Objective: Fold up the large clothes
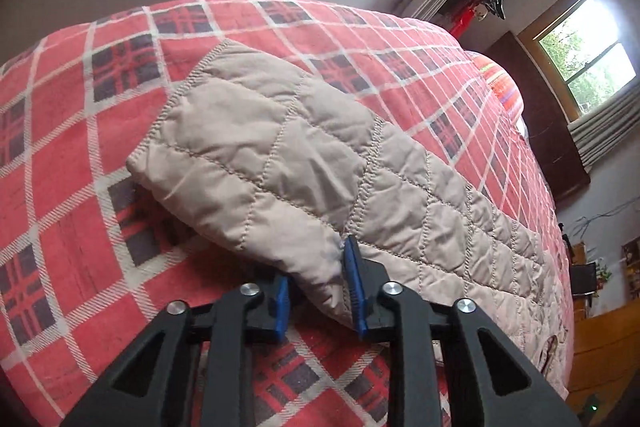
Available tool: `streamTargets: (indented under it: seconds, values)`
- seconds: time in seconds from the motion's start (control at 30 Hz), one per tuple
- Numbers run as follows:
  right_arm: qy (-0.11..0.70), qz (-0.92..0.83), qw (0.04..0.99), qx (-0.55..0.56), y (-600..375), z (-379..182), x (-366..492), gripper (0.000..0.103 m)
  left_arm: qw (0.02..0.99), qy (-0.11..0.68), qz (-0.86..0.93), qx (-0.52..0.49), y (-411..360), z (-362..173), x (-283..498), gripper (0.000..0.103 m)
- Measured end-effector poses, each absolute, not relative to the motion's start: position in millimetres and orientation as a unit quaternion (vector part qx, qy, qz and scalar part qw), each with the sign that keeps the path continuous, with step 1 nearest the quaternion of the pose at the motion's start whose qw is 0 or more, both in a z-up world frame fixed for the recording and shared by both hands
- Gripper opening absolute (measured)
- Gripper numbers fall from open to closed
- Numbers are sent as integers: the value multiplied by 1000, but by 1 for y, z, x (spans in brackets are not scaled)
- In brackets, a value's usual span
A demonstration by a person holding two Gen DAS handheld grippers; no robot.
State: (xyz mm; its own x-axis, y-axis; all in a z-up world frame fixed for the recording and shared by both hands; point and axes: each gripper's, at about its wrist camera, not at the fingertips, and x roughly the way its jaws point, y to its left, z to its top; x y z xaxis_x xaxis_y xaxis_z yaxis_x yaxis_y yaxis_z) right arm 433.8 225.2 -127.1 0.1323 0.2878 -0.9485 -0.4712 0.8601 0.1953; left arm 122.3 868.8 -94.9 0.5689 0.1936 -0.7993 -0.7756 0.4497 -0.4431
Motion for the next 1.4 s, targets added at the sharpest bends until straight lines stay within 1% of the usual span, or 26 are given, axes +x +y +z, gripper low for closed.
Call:
streamTargets:
  seconds: [0.03, 0.13, 0.2, 0.43, 0.53, 0.63, 0.8, 0.9, 1.03, 1.2, 1.3, 1.33, 1.37, 1.4]
  values:
    - [609, 253, 748, -75, 228, -129, 435, 32, 779, 343, 314, -420, 869, -95, 123, 12]
    - [609, 249, 749, -78, 233, -132, 439, 32, 780, 341, 318, -416, 868, -94, 126, 6]
    - [609, 249, 749, -78, 234, -133, 439, 32, 784, 338, 326, -407, 864, -89, 130, 5]
    - [611, 255, 746, -68, 235, -134, 440, 32, 854, 300, 299, -301, 805, -26, 157, 4]
    - [610, 254, 748, -67, 231, -132, 439, 32, 881, 301, 259, -257, 768, -5, 175, 4]
    - [609, 254, 748, -65, 230, -132, 439, 32, 901, 310, 218, -212, 729, 4, 195, 4]
    - [609, 253, 749, -66, 230, -132, 439, 32, 914, 341, 154, -155, 670, -4, 228, 4]
    - [608, 252, 750, -67, 231, -132, 437, 32, 912, 362, 130, -145, 649, -17, 244, 4]
    - [608, 252, 750, -66, 232, -131, 437, 32, 905, 387, 104, -144, 634, -35, 259, 4]
    - [608, 251, 750, -67, 231, -132, 438, 32, 891, 421, 93, -146, 633, -61, 274, 4]
    - [609, 250, 750, -67, 230, -133, 437, 32, 886, 430, 77, -156, 637, -68, 275, 6]
    - [610, 249, 749, -67, 230, -133, 437, 32, 885, 431, 70, -160, 639, -68, 274, 13]
    - [610, 249, 749, -68, 230, -133, 437, 32, 885, 431, 58, -168, 640, -67, 273, 18]
    - [611, 250, 748, -69, 231, -133, 437, 34, 883, 431, 40, -181, 643, -65, 269, 29]
